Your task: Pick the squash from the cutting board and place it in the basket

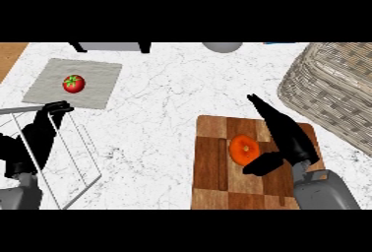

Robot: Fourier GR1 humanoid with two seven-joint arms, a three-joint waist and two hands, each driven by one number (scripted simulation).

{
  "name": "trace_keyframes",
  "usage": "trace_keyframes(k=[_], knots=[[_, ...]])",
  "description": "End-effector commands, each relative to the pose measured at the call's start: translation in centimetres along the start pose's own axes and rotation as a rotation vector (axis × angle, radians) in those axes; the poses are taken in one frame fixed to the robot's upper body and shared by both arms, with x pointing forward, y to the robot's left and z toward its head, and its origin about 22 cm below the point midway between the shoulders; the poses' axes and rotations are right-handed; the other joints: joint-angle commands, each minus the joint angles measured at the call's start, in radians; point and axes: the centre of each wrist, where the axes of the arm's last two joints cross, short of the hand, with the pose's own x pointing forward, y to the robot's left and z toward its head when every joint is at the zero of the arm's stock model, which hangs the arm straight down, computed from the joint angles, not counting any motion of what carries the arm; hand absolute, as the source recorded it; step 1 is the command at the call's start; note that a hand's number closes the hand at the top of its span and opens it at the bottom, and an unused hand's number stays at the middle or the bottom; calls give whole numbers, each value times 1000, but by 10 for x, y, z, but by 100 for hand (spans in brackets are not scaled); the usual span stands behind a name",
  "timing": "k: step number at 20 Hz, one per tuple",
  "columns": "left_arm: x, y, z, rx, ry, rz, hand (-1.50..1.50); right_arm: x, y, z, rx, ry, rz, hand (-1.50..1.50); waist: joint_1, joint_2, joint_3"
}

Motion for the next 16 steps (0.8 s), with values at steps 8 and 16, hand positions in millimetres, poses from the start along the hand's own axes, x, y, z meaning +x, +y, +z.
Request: trace_keyframes(k=[8,16], knots=[[27,-18,-29,-42,28,-53,0,1,10,6,30,-48,-34,-150,-17,4,13],[13,-4,-20,-39,38,-60,0,-22,6,16,64,-95,-39,-150,-12,4,13]])
